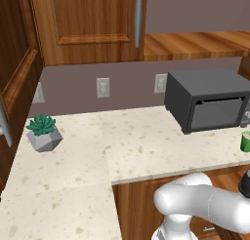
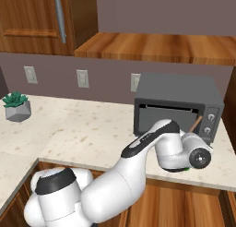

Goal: Pick up the straw from the right drawer and put it inside the smoothie cup.

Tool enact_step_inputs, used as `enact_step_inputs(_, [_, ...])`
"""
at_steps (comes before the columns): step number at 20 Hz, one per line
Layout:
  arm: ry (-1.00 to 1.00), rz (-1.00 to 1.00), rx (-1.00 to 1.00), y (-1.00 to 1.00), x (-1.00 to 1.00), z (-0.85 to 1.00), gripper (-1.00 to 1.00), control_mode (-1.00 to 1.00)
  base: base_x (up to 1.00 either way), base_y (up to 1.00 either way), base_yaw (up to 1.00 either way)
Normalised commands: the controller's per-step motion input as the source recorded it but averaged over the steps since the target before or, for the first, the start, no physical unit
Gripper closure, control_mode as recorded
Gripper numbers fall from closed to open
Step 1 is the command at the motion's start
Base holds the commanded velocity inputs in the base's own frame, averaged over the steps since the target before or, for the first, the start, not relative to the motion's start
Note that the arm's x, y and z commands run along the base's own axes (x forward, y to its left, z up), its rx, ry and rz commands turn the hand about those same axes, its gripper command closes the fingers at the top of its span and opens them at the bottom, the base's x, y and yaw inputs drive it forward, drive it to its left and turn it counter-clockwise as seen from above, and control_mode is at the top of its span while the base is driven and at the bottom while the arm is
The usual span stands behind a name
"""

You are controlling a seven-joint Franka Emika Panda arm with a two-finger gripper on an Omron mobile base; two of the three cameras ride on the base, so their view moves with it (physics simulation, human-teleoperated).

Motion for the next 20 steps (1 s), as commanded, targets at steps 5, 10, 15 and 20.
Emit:
enact_step_inputs(5, [-0.05,0.00,0.00,0.00,0.11,-0.21,1.00,-1.00,0.00,0.00,0.00])
enact_step_inputs(10, [-0.07,0.00,0.00,-0.01,0.05,-0.13,1.00,-1.00,0.00,0.00,0.00])
enact_step_inputs(15, [-0.08,0.00,0.00,-0.11,0.00,0.00,1.00,-1.00,0.00,0.00,0.00])
enact_step_inputs(20, [-0.06,0.00,0.00,-0.11,0.00,0.00,1.00,-1.00,0.00,0.00,0.00])
